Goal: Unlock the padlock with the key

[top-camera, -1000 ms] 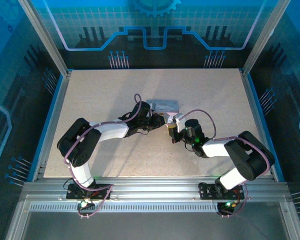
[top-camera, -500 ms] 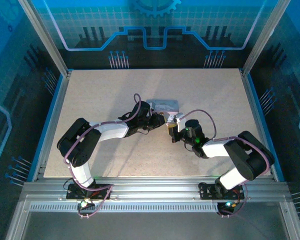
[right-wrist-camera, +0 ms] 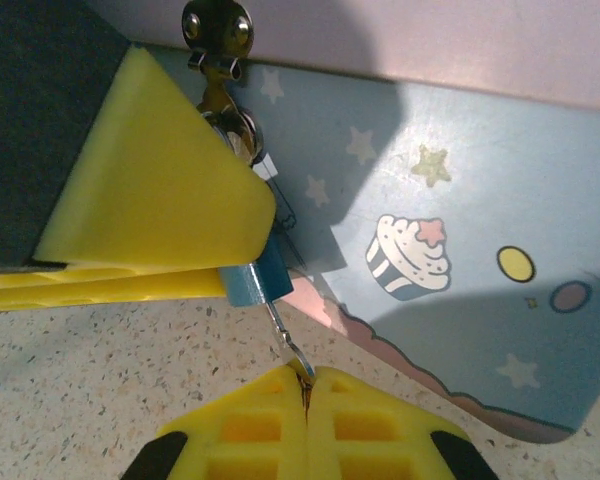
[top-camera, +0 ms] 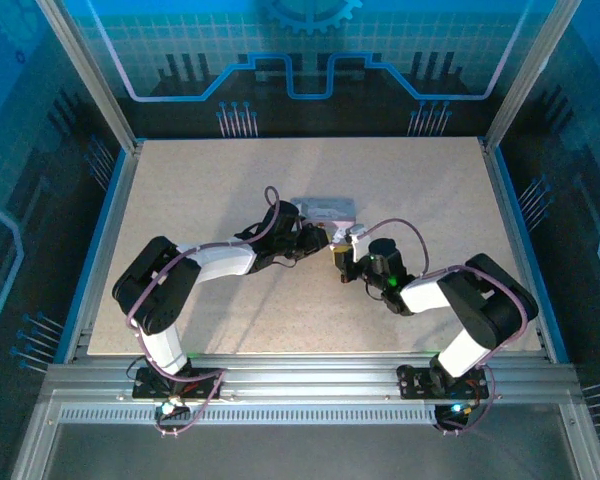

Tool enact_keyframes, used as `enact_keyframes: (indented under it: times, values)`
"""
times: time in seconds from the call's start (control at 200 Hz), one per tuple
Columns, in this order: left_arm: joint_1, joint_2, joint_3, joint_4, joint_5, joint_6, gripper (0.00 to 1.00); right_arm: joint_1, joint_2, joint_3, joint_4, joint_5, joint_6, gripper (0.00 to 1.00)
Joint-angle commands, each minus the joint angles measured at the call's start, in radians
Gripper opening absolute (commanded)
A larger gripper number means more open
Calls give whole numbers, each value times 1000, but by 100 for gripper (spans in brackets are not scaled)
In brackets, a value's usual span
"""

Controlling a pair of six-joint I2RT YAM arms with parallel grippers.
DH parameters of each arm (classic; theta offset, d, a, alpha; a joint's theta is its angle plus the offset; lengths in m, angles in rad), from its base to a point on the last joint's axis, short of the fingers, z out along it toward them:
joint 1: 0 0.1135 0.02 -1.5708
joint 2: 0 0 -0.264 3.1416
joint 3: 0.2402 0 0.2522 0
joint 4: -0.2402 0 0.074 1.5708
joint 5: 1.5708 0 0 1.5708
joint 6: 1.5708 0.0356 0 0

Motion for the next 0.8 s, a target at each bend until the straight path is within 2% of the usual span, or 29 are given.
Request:
enact_keyframes:
  times: [0.0, 0.34, 0.795]
  values:
    - [-16, -53, 26, -2, 75, 4, 8, 20, 24, 62, 95, 5, -21, 0]
    - [-17, -59, 28, -8, 102, -5, 8, 11, 41, 85, 98, 9, -52, 0]
    - [-24, -64, 26, -6, 111, -11, 8, -41, 70, 85, 150, -74, -51, 0]
